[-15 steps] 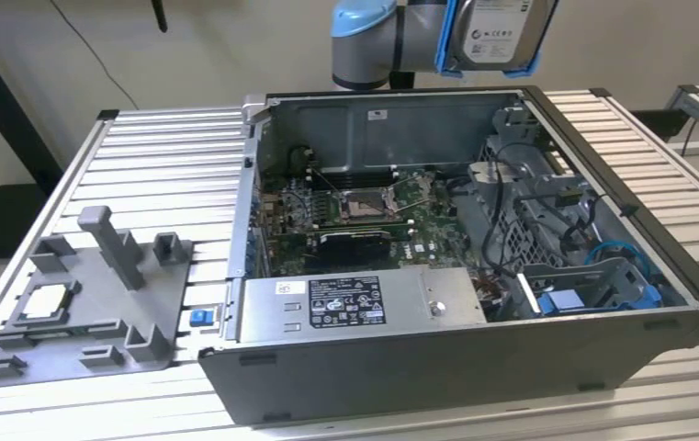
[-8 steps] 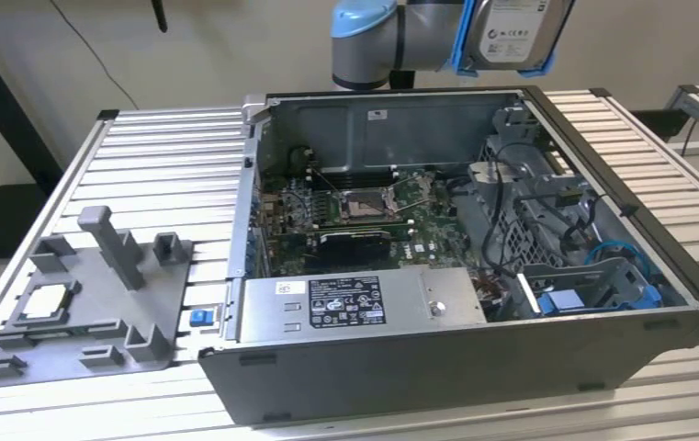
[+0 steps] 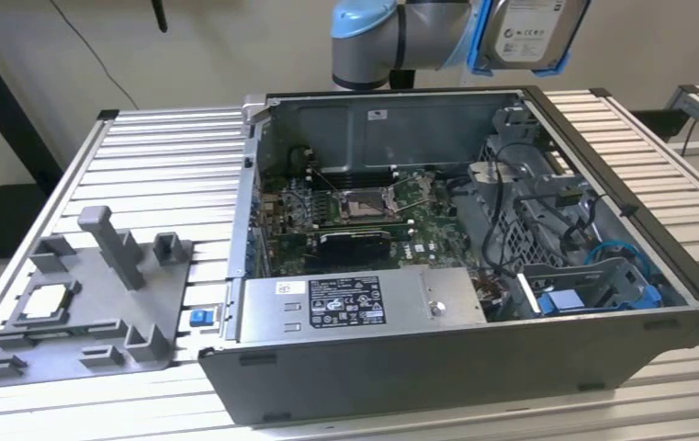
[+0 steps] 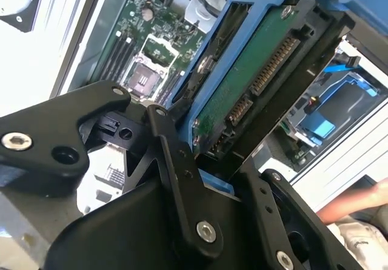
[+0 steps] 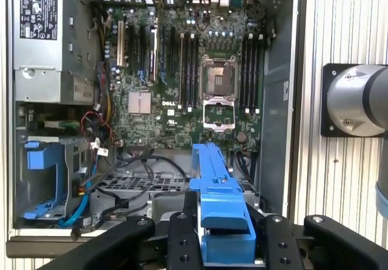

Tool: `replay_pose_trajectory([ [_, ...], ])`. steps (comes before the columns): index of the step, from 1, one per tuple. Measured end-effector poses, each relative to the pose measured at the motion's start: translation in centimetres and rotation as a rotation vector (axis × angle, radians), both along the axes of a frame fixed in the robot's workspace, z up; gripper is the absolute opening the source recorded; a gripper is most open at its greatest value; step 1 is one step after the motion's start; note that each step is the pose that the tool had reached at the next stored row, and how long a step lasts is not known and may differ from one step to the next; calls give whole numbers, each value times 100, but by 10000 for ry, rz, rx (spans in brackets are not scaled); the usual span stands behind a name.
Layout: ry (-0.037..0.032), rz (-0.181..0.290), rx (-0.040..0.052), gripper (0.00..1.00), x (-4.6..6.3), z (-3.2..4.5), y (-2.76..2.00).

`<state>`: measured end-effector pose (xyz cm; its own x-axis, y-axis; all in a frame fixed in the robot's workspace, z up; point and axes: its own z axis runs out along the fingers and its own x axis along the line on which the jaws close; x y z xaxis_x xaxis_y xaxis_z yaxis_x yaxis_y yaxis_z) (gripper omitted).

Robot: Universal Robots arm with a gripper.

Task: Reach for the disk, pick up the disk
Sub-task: 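Pick up the disk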

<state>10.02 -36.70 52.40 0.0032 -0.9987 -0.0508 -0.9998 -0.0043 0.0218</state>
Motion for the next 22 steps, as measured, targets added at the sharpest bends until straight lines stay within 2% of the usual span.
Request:
replay_pose_trajectory([
  [13,0,-1,-1,0,15,-1,-6],
  [15,0,0,-1,0,15,-2,-25],
  [22,0,-1,-2,0,15,-12,-143],
])
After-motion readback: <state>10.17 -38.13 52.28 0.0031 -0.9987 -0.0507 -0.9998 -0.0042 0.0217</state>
